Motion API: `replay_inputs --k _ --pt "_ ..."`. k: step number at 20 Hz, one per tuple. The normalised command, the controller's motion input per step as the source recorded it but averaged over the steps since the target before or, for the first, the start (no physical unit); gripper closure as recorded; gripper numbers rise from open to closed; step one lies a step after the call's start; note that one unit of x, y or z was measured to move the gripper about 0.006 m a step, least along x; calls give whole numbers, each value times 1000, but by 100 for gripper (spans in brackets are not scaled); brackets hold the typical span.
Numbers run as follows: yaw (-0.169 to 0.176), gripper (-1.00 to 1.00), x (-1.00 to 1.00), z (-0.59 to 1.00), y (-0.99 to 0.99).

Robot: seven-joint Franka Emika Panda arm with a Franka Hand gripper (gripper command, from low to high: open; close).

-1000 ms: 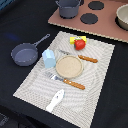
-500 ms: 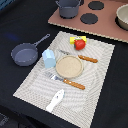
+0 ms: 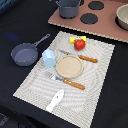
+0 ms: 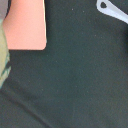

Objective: Interact with the objects in diverse but meaningful ways.

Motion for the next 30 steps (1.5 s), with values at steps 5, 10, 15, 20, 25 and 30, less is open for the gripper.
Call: replay_inputs --k 5,10,15,20,25,30 --pt "-35 -100 507 -33 69" --pt "-62 -100 770 -63 -64" --pt "-77 -100 773 -78 -31" --pt "-24 -100 829 -48 -78" --pt "0 -100 763 -50 -258" --pt "0 -100 631 0 -359"
